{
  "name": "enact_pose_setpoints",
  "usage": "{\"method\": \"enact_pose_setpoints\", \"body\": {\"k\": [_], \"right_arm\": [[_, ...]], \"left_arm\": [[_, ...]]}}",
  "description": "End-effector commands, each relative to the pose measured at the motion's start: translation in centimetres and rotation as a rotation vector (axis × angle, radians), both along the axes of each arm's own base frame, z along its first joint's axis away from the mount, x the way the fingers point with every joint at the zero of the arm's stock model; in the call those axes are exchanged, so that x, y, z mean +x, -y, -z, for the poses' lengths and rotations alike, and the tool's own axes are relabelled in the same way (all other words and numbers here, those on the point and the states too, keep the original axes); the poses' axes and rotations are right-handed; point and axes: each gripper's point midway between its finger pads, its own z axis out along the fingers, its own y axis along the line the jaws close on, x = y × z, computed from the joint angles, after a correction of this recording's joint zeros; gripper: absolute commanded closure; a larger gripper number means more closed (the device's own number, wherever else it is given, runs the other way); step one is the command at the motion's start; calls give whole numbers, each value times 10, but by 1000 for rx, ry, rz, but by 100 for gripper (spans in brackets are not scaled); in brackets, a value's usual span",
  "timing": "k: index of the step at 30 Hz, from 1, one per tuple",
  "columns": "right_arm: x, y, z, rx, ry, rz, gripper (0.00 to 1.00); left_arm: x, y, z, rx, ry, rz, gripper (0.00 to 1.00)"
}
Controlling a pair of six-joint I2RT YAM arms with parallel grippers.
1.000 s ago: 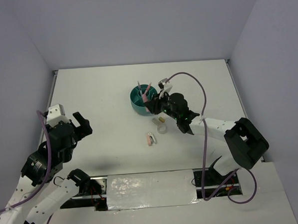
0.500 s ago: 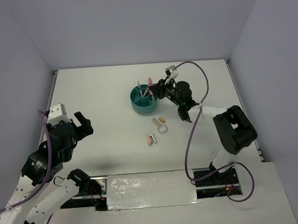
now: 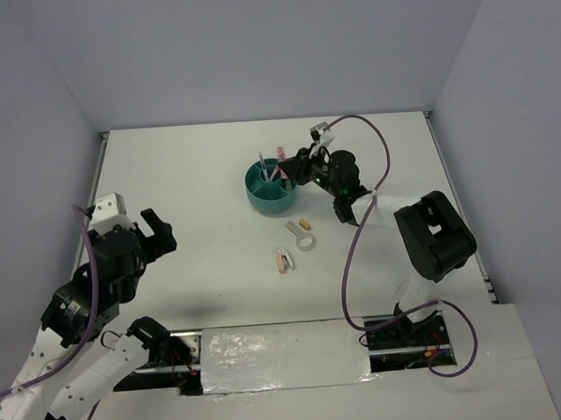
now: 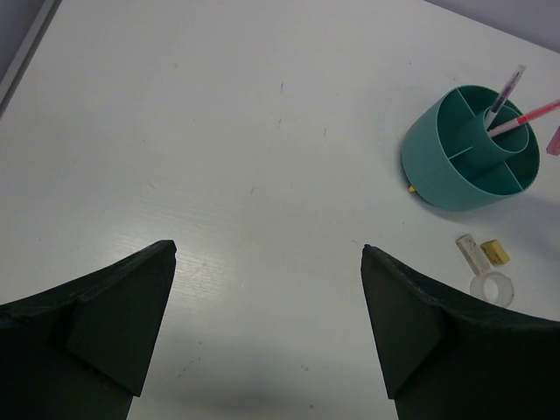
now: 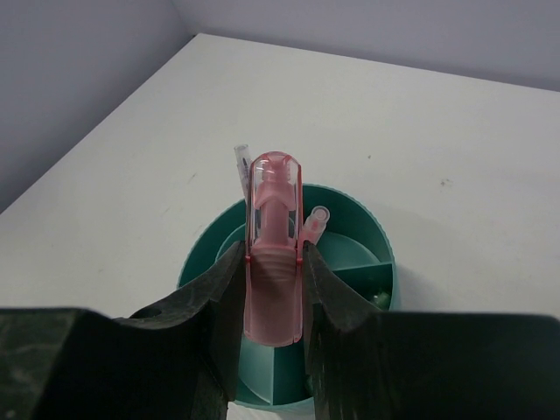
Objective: Sort the stationery into containers
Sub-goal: Place the stationery in the storage box.
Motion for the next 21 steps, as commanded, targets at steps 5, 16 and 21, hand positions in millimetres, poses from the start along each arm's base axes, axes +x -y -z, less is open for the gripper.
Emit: {"method": "enact_pose_setpoints", "body": {"k": [5, 16, 21], "right_arm": [[9, -2, -9, 26, 52, -1, 67], [17, 4, -1, 18, 43, 15, 54], [17, 4, -4, 19, 52, 9, 40]], "left_arm": [[5, 4, -4, 7, 21, 18, 1], [5, 5, -4, 9, 21, 31, 1], [5, 7, -4, 7, 22, 39, 1]]}}
